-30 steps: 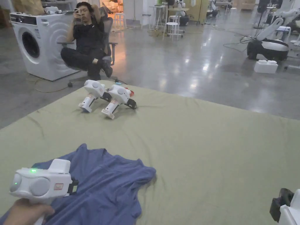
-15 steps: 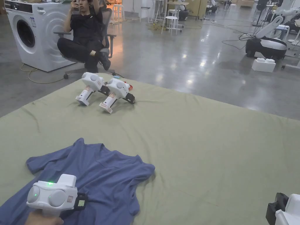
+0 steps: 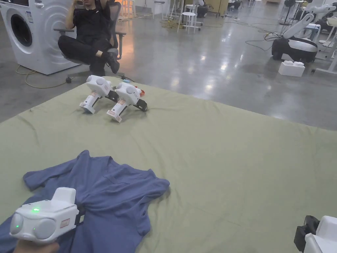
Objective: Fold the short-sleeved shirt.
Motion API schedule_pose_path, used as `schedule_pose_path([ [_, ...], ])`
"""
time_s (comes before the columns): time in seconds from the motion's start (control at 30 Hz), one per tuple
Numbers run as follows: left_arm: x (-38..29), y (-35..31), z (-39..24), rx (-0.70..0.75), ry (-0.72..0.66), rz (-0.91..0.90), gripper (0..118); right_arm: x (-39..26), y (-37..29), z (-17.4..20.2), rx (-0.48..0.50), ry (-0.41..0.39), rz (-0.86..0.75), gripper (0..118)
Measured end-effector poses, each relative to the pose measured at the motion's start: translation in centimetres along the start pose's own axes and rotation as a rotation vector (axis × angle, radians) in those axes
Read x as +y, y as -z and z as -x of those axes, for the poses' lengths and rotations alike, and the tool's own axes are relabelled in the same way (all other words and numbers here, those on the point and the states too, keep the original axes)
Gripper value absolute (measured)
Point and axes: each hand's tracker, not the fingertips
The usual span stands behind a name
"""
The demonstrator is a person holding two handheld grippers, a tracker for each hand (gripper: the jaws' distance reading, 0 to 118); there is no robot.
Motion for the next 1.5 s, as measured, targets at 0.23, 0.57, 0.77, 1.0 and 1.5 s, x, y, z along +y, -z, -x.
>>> schedule_pose_path([
  [0.23,2.8,-3.6,-0.3,-0.017,0.026,-0.088,0,0.8,-0.4,-0.2,0.006,0.005,-0.036,0],
  [0.57,9.7,-10.2,-2.9,-0.095,0.023,-0.376,0,1.6,-1.5,-1.1,0.001,0.033,-0.069,0],
  [0.77,14.4,-13.8,-8.4,-0.175,0.113,-0.494,0,2.0,-3.1,-2.7,-0.02,0.069,-0.107,0],
  [1.0,16.7,-17.1,-17.4,-0.381,0.183,-0.585,0,2.1,-5.3,-5.5,-0.061,0.102,-0.14,0],
  [1.5,7.5,-10.6,-38.3,-0.739,0.327,-0.254,0,-0.4,-8.1,-12.0,-0.176,0.161,-0.128,0],
])
